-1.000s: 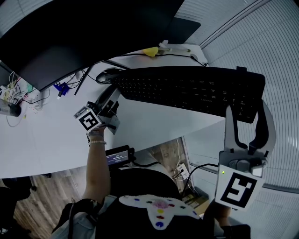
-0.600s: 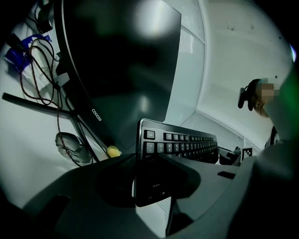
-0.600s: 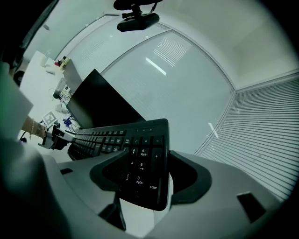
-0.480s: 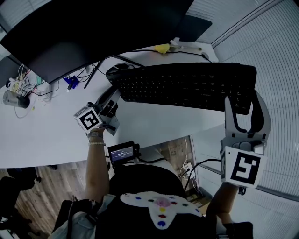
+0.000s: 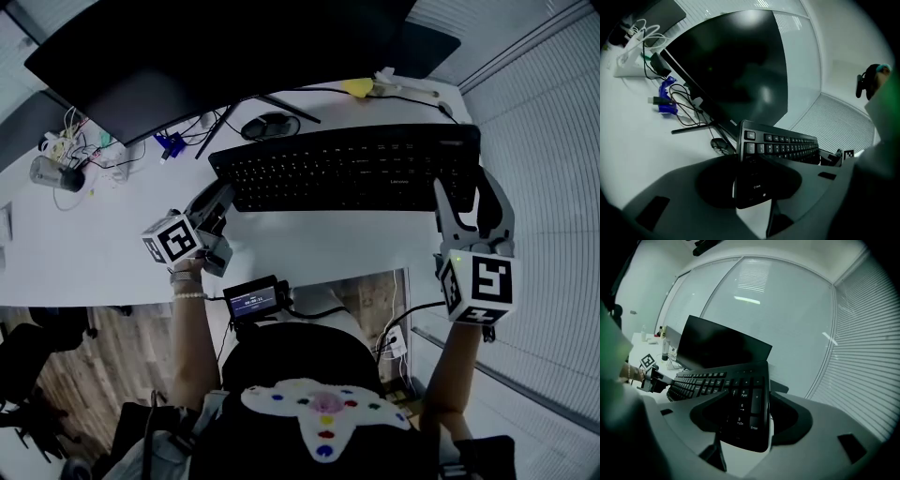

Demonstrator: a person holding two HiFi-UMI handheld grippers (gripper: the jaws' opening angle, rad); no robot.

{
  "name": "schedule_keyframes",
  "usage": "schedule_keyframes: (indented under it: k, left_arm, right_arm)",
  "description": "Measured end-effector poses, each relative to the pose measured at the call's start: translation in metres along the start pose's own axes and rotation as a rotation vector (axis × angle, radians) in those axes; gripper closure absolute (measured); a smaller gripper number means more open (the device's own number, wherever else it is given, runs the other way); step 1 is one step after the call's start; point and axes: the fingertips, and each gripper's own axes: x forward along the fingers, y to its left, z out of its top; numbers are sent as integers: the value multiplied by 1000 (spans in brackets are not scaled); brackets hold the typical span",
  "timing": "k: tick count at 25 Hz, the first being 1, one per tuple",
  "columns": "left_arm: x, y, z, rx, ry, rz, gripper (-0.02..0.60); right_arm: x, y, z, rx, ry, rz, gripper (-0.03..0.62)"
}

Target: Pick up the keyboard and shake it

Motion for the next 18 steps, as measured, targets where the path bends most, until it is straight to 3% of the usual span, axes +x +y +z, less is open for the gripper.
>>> schedule_keyframes:
  k: [18]
  left_arm:
    - [-37,50,-40,-18,177,380,439]
  right_arm:
    - [105,49,-143,322,207,293,312]
